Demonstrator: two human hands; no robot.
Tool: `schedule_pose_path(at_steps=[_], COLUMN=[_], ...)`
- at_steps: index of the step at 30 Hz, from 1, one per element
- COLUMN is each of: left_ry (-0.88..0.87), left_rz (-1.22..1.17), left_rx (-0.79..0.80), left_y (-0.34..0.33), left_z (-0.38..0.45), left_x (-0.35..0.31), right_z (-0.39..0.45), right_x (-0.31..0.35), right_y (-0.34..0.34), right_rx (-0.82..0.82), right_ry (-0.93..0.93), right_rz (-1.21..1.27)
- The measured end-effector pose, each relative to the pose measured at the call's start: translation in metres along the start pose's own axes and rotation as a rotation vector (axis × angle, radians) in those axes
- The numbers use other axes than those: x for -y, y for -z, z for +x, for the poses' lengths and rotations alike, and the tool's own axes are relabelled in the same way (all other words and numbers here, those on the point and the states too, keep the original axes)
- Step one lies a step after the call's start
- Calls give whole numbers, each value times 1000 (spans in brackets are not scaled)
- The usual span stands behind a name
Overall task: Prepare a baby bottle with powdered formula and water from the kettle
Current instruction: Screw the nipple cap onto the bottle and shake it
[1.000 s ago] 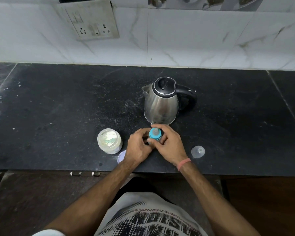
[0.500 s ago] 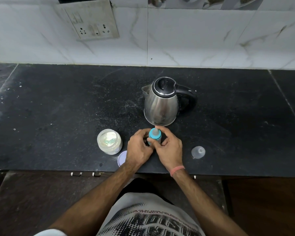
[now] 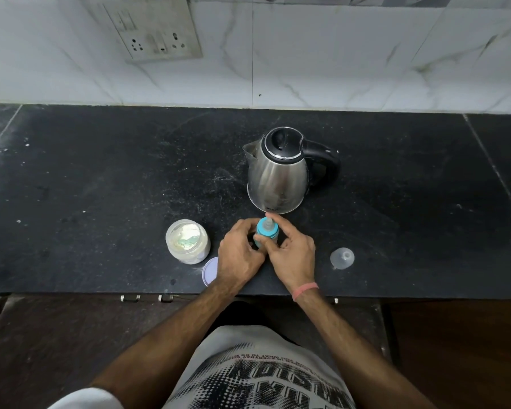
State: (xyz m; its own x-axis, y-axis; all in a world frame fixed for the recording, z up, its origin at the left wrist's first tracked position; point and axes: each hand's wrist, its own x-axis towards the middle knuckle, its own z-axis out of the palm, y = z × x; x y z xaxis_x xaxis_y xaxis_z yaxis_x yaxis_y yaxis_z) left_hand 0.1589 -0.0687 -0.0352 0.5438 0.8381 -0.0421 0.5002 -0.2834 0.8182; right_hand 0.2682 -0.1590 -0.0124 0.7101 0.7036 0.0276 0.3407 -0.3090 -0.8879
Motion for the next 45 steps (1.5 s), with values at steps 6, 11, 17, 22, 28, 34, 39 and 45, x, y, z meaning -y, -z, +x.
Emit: schedule_pose_path(at_steps=[6,11,17,22,28,34,39,45], left_ry=[-1,-12,-2,42,70,66,64,50], left_rz=[-6,34,70,66,60,67,88,98], left_rx=[8,-40,-7,15,34,50,70,69], left_y=[-1,-6,-4,-1,-3,-1,2,4], left_z=[3,0,4,5,5,7,8,7], left_x=[4,-1,-3,-4,-2,-3,-7,-10], right_z=[-1,0,3,2,-11,-12,-8,0], right_x=[3,4,14,-7,-43,-59,-58,-25], right_y=[2,5,16,77,140,131,127,111], right_rx=[44,-19,60,45,12,110,60,-62], right_ry=[70,10,-22,-35,-144,-222,-200,-59], right_rz=[-17,-104,-7,-136,-513,-510,-510,-198])
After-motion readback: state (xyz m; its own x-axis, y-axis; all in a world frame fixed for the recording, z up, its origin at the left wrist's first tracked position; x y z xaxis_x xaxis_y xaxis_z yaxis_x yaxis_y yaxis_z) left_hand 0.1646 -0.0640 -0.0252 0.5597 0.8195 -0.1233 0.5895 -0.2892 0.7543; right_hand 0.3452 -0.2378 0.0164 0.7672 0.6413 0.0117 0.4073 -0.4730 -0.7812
